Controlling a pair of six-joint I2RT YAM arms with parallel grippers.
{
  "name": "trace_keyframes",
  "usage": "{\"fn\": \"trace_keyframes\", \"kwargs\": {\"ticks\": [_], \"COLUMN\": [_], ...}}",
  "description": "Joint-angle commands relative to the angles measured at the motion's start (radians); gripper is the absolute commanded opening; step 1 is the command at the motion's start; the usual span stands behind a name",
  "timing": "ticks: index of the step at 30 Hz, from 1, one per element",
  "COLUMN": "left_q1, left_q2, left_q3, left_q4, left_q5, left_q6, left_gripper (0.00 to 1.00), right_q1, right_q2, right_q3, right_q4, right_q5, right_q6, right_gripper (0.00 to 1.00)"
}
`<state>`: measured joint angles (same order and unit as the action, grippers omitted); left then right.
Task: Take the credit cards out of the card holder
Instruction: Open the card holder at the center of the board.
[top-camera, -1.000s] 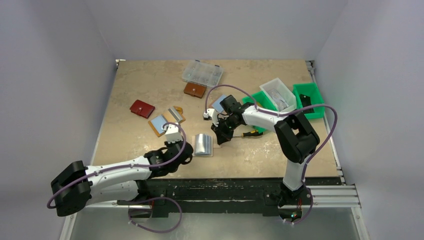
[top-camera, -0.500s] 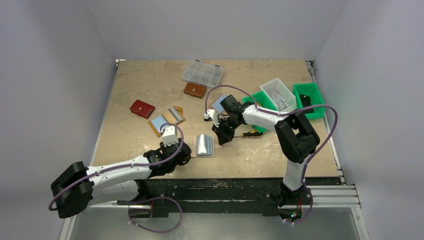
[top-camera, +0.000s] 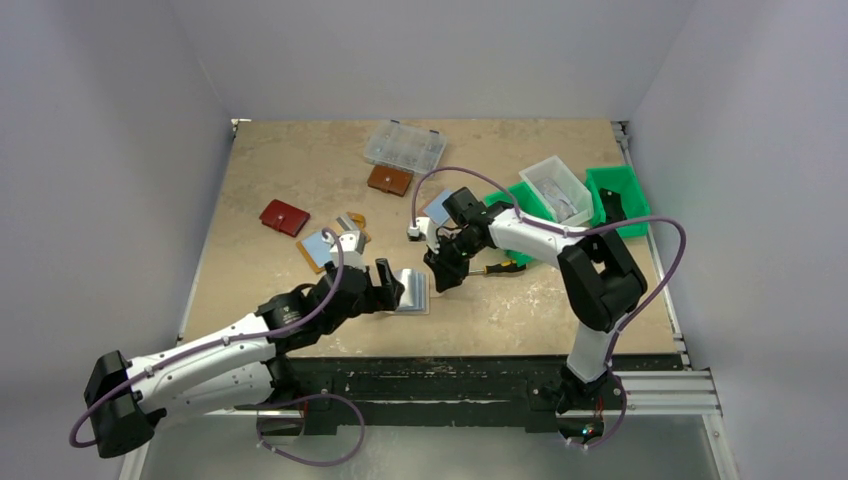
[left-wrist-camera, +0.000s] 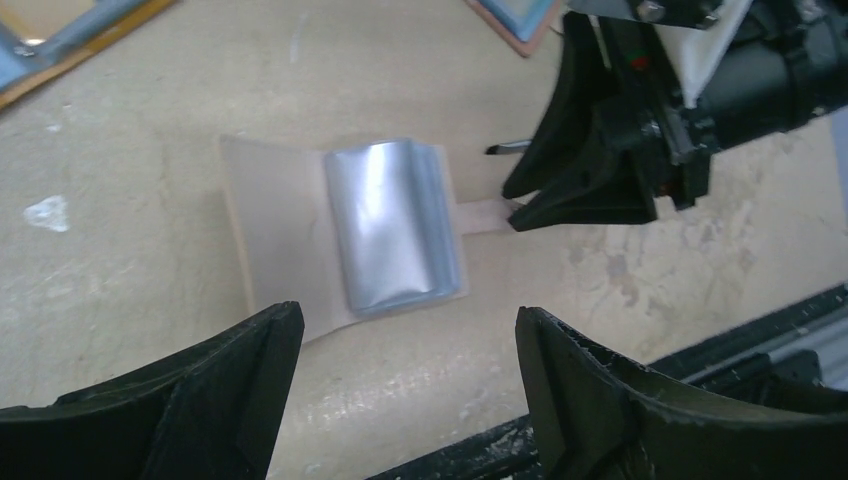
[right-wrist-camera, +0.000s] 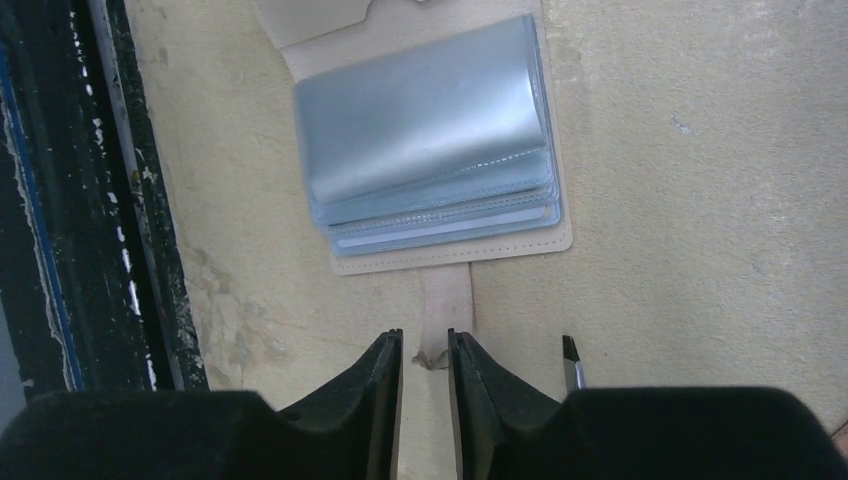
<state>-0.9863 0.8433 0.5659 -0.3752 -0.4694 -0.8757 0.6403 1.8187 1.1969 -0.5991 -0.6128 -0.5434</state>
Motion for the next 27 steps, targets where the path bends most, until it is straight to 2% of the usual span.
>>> {"fn": "trace_keyframes", "kwargs": {"ticks": [1,6,11,17,27], "left_q1": [0.006,0.005,0.006,0.004,0.004], "left_q2": [0.019,0.135,0.273,0.403,0.574], "left_q3": [-0.001,0.009,0.055,0.112,0.161], "left_q4": [0.200,0.255,0.229,0.179,0.197], "left_q5": [0.181,0.208,0.132,0.053,0.023], "left_q6": [0.086,0.103,0.125,0.151,0.186], "left_gripper": [0.83,0.83,0.83,0.83,0.83], "right_q1": [-0.004,-0.004,-0.009,-0.020,-0.025], "right_q2": [-0.053,-0.078,-0.089,-0.096,-0.093], "right_q3": [0.032,0.026,0.023,0.020,0.018], "right_q4": [-0.013,-0.006,-0.001,0.004,0.009], "right_q5": [-0.048,-0.060,-0.063,-0.064,-0.059], "right_q6": [-0.015,-0.016,-0.017,-0.014,-0.011], "right_gripper": [0.32,0.39,0.42,0.43,0.43]}}
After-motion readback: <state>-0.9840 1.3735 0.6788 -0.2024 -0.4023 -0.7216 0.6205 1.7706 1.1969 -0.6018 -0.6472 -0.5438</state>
